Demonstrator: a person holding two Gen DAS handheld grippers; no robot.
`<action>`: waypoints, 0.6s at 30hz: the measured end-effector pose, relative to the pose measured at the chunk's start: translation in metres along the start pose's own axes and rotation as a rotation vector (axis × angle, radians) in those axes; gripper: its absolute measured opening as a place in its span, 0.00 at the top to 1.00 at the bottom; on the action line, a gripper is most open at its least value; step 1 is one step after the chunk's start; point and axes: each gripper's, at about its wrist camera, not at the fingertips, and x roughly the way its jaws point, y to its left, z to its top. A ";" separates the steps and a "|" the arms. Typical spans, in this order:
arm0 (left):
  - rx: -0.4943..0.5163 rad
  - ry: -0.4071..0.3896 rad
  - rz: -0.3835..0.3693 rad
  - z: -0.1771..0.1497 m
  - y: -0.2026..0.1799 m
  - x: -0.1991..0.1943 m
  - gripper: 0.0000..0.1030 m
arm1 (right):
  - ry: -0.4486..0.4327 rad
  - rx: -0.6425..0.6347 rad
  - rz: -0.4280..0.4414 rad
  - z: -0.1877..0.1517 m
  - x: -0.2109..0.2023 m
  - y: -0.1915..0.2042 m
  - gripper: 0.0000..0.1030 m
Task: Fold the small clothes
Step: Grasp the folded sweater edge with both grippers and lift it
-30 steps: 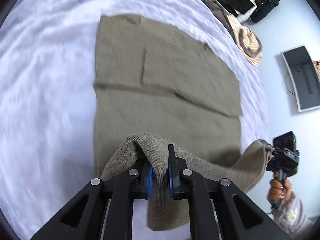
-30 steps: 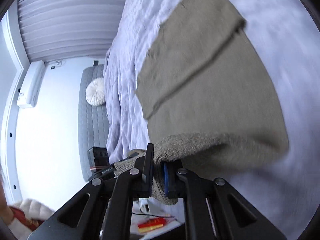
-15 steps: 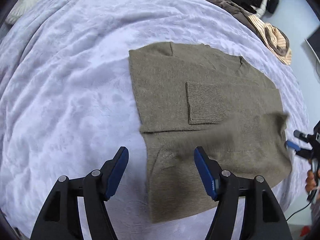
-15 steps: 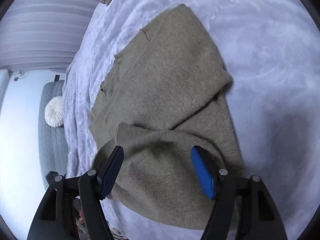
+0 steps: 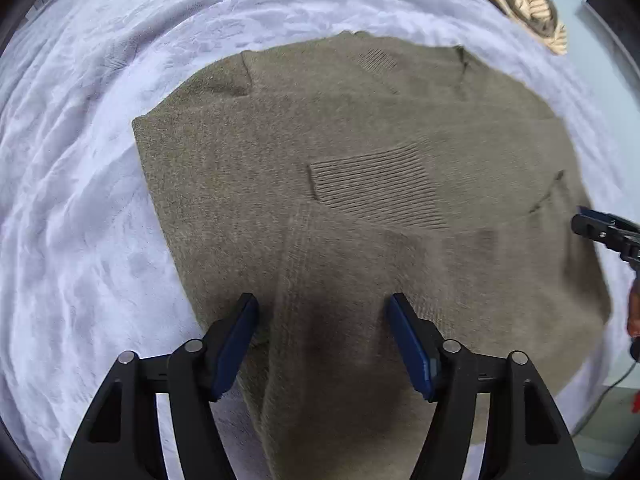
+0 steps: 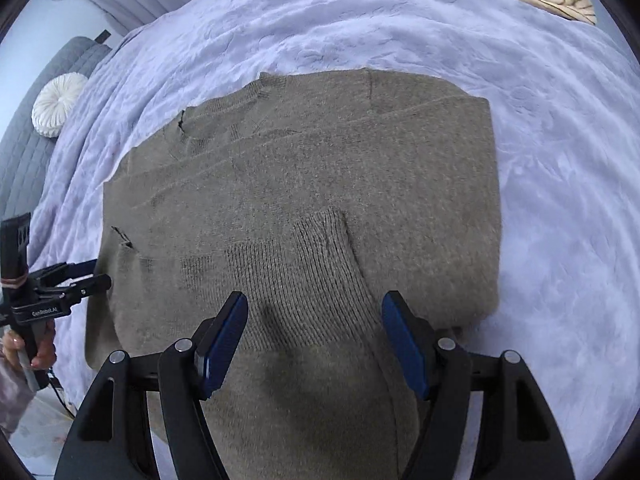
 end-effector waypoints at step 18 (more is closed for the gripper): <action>0.023 -0.387 -0.012 0.007 -0.004 -0.141 0.93 | -0.300 -0.180 -0.131 0.019 -0.121 0.043 0.91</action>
